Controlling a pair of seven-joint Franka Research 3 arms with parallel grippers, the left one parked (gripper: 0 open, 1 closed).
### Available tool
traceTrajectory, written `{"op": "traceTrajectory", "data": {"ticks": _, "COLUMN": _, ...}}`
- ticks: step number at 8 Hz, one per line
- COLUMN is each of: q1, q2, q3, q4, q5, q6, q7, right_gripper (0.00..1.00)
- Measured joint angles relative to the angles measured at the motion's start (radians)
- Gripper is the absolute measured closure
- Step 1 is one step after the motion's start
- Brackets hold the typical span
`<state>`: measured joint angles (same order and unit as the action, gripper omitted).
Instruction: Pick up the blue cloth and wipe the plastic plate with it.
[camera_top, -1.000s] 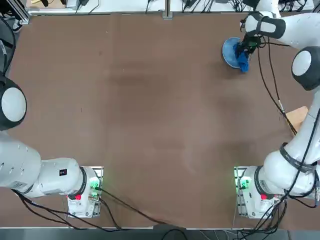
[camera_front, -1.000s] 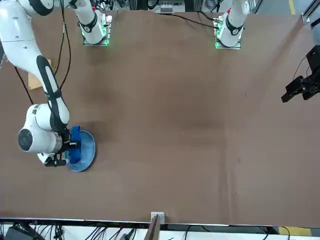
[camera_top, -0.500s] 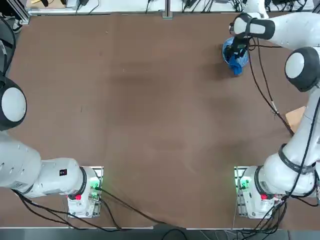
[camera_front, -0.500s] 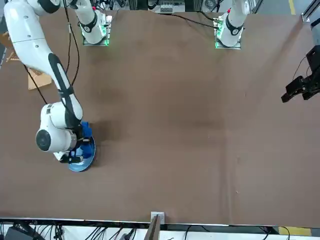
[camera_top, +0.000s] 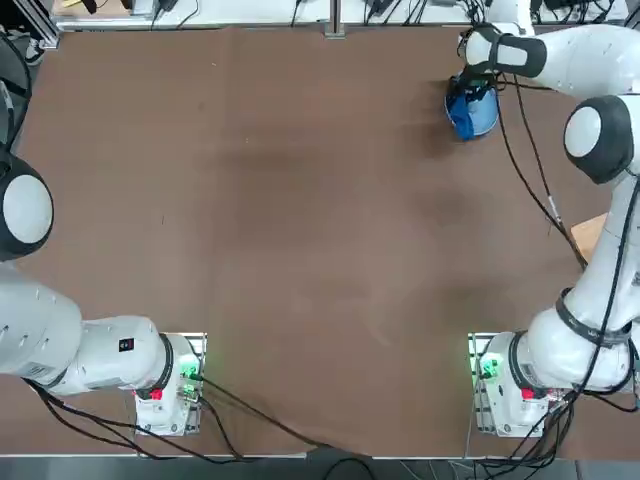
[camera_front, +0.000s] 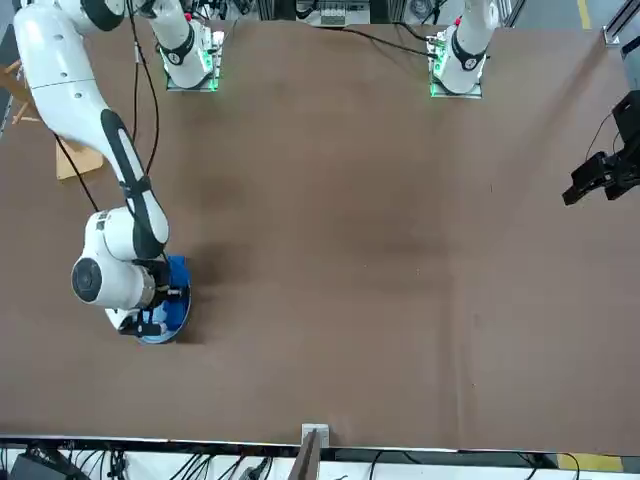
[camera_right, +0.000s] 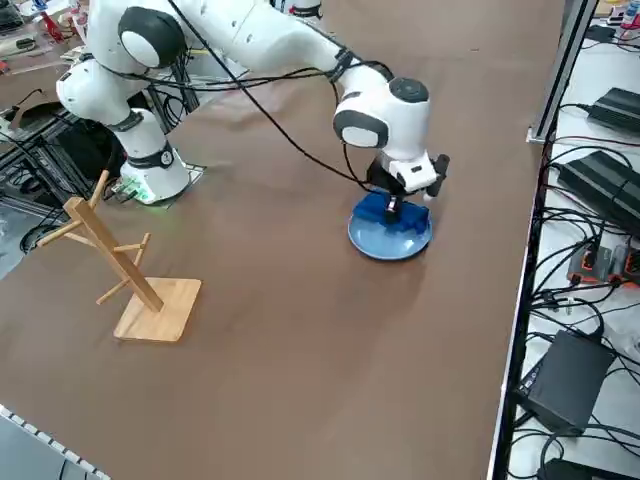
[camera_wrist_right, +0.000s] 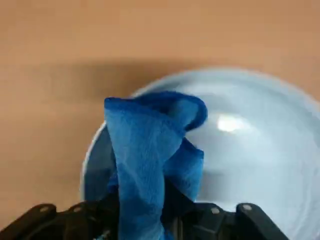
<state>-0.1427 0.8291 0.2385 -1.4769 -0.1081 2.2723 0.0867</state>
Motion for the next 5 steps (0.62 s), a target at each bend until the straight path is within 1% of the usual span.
{"op": "traceTrajectory", "data": {"ticks": 1, "q1": -0.018, "q2": 0.012, "q3": 0.0, "q4": 0.012, "q5": -0.002, "q6": 0.028, "q7": -0.038, "right_gripper": 0.77}}
{"op": "traceTrajectory", "data": {"ticks": 3, "q1": -0.056, "q2": 0.019, "q3": -0.001, "q4": 0.026, "q5": -0.011, "q6": 0.028, "q7": -0.092, "right_gripper": 0.77}}
{"op": "traceTrajectory", "data": {"ticks": 5, "q1": -0.104, "q2": 0.016, "q3": 0.001, "q4": 0.027, "q5": -0.027, "q6": -0.019, "q7": -0.141, "right_gripper": 0.77}}
